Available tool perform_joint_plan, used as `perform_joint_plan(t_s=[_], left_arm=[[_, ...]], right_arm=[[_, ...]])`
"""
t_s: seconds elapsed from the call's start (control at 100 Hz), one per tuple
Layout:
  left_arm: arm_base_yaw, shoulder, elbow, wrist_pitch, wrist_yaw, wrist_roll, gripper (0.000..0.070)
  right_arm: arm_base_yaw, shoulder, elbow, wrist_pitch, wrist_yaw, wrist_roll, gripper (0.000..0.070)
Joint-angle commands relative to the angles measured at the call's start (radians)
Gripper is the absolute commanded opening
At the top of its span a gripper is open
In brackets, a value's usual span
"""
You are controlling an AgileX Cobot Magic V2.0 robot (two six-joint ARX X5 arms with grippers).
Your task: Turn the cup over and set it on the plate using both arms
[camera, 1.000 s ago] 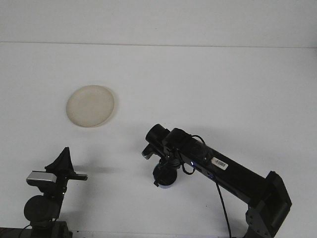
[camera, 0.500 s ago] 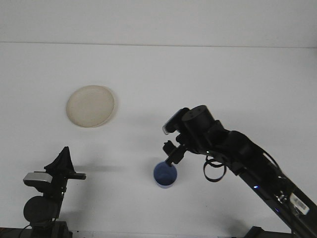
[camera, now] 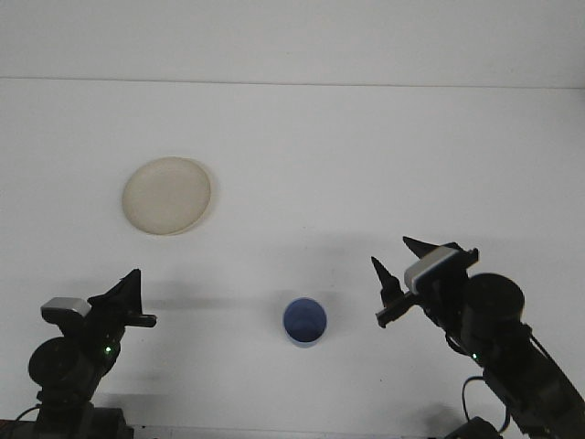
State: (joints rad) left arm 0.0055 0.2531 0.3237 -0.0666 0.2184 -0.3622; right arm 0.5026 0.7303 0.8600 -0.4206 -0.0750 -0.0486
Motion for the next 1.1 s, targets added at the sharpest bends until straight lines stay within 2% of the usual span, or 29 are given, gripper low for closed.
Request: perform_joint_plan(t_s=[0.0,0.09,0.26,0.3,0.35,0.47,0.56,0.74,0.86,1.09], left_arm=[[0.000,0.080,0.073,-0.011,0.044,0.048,0.0011],[0.000,0.214,0.181,-0.066,0.097,0.103,0.0012],[-0.018,0.458,0.398,-0.240,0.133,0.208,0.0019],[-0.027,0.509,0.445,-0.277,0.147,0.226,0.0038],[-0.039,0.563,0.496,-0.312,0.171,0.243,0.0119],[-0.083,0.669,0.600,-0.377,0.195,0.250,0.0393],[-0.129,0.730,0.666,-0.414,0.195,0.264,0.0461],[-0.256,0.853,0.813,-0.528,0.195,0.300,0.0472],[-0.349,0.943,0.916,-0.609,0.195,0.324,0.0545],[-0.495,1.113,1.062,-0.734,0.194,0.377,0.0544]], right_arm=[[-0.007,-0.072,-0.057,0.050,0.009,-0.008,0.0415],[-0.026,-0.183,-0.143,0.069,0.069,-0.008,0.0415],[-0.046,-0.356,-0.260,0.068,0.169,-0.008,0.0415],[-0.050,-0.389,-0.285,0.068,0.190,-0.009,0.0415],[-0.056,-0.423,-0.312,0.064,0.208,-0.009,0.0415],[-0.066,-0.470,-0.344,0.048,0.212,-0.009,0.0415],[-0.066,-0.482,-0.344,0.056,0.214,-0.009,0.0415],[-0.066,-0.481,-0.344,0.054,0.215,-0.009,0.0415],[-0.066,-0.481,-0.344,0.056,0.215,-0.009,0.0415],[-0.066,-0.481,-0.344,0.058,0.215,-0.009,0.0415]])
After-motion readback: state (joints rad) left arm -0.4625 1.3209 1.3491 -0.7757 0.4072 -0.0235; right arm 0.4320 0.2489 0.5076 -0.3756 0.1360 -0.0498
